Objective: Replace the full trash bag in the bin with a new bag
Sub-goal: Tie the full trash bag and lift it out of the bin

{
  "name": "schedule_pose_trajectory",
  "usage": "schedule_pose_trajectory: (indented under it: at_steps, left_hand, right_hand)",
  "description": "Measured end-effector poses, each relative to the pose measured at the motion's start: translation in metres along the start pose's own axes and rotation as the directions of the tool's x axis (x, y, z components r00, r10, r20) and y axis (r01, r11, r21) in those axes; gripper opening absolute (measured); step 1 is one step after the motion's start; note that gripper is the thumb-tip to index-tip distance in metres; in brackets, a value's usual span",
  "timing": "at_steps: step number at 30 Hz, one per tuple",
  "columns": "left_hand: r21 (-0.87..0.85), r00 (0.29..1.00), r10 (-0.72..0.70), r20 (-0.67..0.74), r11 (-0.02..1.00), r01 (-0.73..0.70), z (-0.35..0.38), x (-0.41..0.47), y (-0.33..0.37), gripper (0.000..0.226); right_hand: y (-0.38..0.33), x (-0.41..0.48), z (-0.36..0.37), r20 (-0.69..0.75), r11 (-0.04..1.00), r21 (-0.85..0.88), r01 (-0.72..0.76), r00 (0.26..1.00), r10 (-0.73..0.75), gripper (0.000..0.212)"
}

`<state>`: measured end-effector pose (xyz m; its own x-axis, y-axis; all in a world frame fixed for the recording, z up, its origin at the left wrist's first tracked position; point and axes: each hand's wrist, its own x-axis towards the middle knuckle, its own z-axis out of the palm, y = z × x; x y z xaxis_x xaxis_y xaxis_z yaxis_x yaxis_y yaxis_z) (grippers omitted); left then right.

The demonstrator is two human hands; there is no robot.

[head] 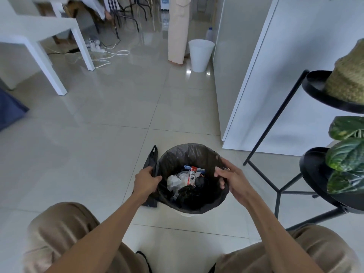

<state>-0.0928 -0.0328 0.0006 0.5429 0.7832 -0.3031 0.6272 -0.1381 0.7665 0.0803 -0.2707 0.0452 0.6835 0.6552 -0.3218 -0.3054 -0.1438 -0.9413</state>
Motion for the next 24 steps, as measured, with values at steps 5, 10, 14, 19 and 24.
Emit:
schedule_pose_trajectory:
  at_steps: [5, 10, 14, 19, 24]
  left_hand:
    - [-0.148, 0.994, -0.093, -0.055, 0.985, 0.084, -0.008, 0.001, 0.014, 0.014]
    - [-0.424, 0.99, -0.13, 0.062, 0.894, 0.144, -0.018, 0.007, 0.043, 0.015]
    - [-0.525, 0.994, -0.043, 0.104, 0.846, 0.091, -0.027, -0.006, 0.065, 0.016]
    - [-0.497, 0.99, 0.079, 0.114, 0.868, -0.012, -0.053, -0.033, 0.086, 0.016]
    - [-0.333, 0.972, 0.148, 0.18, 0.939, -0.081, -0.071, -0.042, 0.096, 0.022]
  right_hand:
    - [-0.017, -0.008, 0.008, 0.198, 0.997, 0.077, -0.01, 0.98, -0.005, 0.058]
    - [-0.022, -0.006, 0.002, 0.165, 0.984, 0.175, -0.029, 0.986, 0.0, 0.06]
    - [-0.026, -0.007, -0.003, 0.164, 0.953, 0.304, -0.001, 0.985, -0.052, 0.06]
    - [-0.037, -0.022, -0.007, 0.145, 0.924, 0.378, 0.061, 0.982, -0.124, 0.063]
    - [-0.053, -0.026, -0.009, 0.199, 0.962, 0.256, 0.091, 0.969, -0.145, 0.077]
